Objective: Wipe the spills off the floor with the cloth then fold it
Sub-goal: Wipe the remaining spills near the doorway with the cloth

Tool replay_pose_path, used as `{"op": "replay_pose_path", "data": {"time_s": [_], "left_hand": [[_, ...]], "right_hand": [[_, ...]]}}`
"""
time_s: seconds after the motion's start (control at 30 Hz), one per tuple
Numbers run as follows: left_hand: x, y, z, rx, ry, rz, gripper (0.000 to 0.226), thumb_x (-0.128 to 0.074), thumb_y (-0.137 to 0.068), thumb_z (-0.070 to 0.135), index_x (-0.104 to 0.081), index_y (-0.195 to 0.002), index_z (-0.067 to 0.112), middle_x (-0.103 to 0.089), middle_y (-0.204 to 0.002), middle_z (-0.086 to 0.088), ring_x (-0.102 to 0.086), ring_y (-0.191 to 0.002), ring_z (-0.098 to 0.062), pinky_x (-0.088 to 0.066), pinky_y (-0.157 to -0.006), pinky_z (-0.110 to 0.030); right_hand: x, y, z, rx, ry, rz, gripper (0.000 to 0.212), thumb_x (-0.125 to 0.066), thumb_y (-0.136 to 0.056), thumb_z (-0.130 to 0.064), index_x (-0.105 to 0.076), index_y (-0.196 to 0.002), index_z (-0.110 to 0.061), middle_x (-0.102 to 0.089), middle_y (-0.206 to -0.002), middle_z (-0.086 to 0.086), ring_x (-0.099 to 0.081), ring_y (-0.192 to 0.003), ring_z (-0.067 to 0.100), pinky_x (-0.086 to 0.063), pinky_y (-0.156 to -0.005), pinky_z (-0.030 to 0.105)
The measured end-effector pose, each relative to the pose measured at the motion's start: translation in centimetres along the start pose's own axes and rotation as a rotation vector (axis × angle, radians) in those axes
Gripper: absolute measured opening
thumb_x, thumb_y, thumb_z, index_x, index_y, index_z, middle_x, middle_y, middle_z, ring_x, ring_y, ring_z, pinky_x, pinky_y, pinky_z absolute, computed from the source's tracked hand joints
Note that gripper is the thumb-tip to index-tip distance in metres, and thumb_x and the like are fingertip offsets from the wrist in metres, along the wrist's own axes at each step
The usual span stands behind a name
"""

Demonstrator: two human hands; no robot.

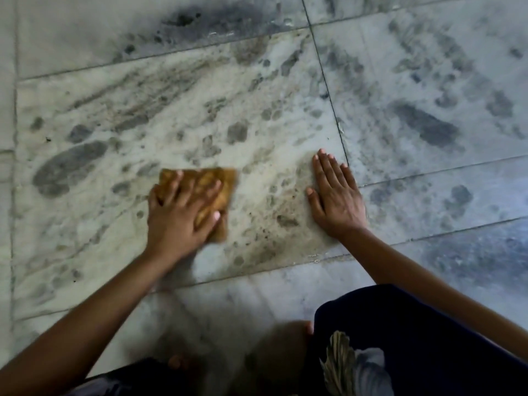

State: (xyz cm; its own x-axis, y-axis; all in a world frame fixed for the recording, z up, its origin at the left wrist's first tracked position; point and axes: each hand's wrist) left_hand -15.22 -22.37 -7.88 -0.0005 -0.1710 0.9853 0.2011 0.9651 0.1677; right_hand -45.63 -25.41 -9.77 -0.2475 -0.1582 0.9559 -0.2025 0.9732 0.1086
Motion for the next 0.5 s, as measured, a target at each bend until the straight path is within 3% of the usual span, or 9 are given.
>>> {"op": "replay_pose_path", "data": {"time_s": [0.07, 0.13, 0.27, 0.4, 0.5], "left_hand": [[1.3, -4.3, -0.5, 0.162, 0.05, 0.015, 0.063, -0.027, -0.085, 0.062, -0.032, -0.142, 0.038, -0.04, -0.147, -0.008, -0.025, -0.139, -0.035, -0.031, -0.099, -0.059], [2.0, -7.7, 0.7, 0.195, 0.067, -0.003, 0.065, -0.025, -0.084, 0.063, -0.03, -0.144, 0.038, -0.031, -0.152, -0.006, -0.017, -0.142, -0.035, -0.028, -0.102, -0.06], [1.2, -6.8, 5.4, 0.002, 0.035, -0.024, 0.063, -0.019, -0.085, 0.067, -0.018, -0.145, 0.046, -0.016, -0.158, -0.003, -0.005, -0.144, -0.037, -0.014, -0.109, -0.062], [-0.5, 0.0, 7.9, -0.252, 0.009, 0.031, 0.058, -0.03, -0.088, 0.06, -0.026, -0.143, 0.043, -0.02, -0.157, 0.001, -0.017, -0.143, -0.033, -0.02, -0.104, -0.059], [-0.9, 1.8, 5.1, -0.292, -0.002, 0.03, 0.056, -0.031, -0.088, 0.057, -0.025, -0.143, 0.044, -0.029, -0.153, 0.001, -0.028, -0.139, -0.031, -0.021, -0.105, -0.058]], "right_hand": [[0.0, 0.0, 0.0, -0.004, 0.002, 0.003, 0.066, -0.018, -0.092, -0.043, -0.006, -0.149, -0.013, -0.007, -0.158, 0.003, 0.001, -0.143, 0.01, 0.005, -0.117, 0.027], [0.0, 0.1, 0.0, -0.003, 0.0, 0.0, 0.065, -0.018, -0.092, -0.043, -0.005, -0.149, -0.015, -0.005, -0.157, 0.002, 0.002, -0.142, 0.009, 0.006, -0.117, 0.026], [0.1, 0.1, -0.1, -0.008, -0.001, 0.007, 0.065, -0.017, -0.092, -0.043, -0.008, -0.15, -0.013, -0.007, -0.157, 0.002, 0.0, -0.143, 0.009, 0.004, -0.117, 0.027], [0.1, 0.1, -0.1, -0.003, 0.004, -0.005, 0.066, -0.016, -0.092, -0.044, -0.007, -0.15, -0.013, -0.003, -0.156, 0.001, 0.002, -0.143, 0.01, 0.005, -0.117, 0.028], [0.0, 0.1, -0.1, -0.004, 0.0, 0.002, 0.066, -0.018, -0.092, -0.044, -0.008, -0.149, -0.013, -0.006, -0.157, 0.002, 0.001, -0.143, 0.01, 0.006, -0.117, 0.026]]}}
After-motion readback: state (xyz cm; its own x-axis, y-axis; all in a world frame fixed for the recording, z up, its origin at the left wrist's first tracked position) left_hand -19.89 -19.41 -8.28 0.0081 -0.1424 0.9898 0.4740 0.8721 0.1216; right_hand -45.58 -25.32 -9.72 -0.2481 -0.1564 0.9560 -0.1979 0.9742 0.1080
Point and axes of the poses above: each hand's wrist, its own y-axis away from the middle knuckle, its own x-axis out of the back of the hand, z = x × y
